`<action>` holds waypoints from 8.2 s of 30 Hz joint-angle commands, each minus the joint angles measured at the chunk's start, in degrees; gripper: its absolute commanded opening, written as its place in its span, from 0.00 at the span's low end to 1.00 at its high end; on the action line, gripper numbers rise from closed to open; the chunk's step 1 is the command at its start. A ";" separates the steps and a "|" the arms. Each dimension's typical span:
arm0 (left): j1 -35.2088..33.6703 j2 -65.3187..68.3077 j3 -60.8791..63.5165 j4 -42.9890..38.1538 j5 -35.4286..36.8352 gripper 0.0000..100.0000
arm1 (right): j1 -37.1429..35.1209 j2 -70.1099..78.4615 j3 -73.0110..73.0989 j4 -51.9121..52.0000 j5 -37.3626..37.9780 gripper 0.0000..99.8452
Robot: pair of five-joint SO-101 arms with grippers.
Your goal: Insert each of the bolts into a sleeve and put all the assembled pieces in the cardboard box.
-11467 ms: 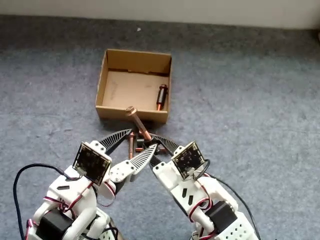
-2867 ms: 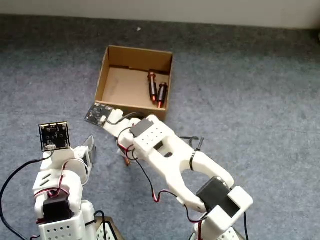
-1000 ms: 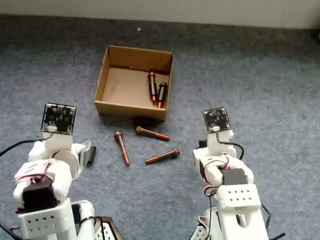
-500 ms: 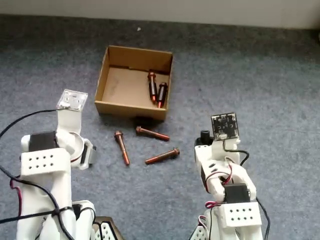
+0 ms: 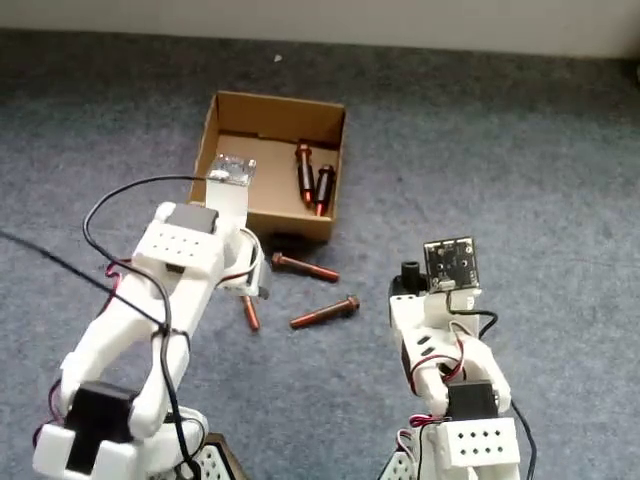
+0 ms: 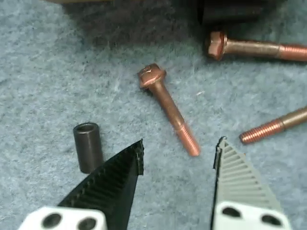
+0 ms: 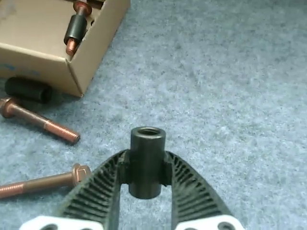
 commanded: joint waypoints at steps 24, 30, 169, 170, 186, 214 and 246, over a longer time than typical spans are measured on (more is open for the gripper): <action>1.01 26.07 -16.48 -5.98 8.00 0.01 | 0.40 -1.10 -0.40 -0.66 -0.26 0.01; 1.01 11.38 -7.78 -9.58 5.01 0.01 | -0.75 -1.10 -0.92 4.70 -1.67 0.01; -19.91 -82.77 50.68 -6.86 -8.53 0.25 | -19.65 57.54 -42.33 -29.49 -14.42 0.00; -19.91 -82.77 50.68 -6.86 -8.53 0.25 | -19.65 61.23 -43.82 -31.96 -14.42 0.00; -20.00 -82.77 51.65 -7.38 -8.62 0.25 | -17.36 83.38 -65.63 -17.89 -14.33 0.23; -20.00 -82.77 51.65 -7.65 -8.62 0.25 | -32.31 80.22 -55.96 -6.81 -26.99 0.23; -20.00 -82.77 51.74 -7.47 -8.62 0.25 | -28.26 77.67 -53.23 -10.15 -17.49 0.00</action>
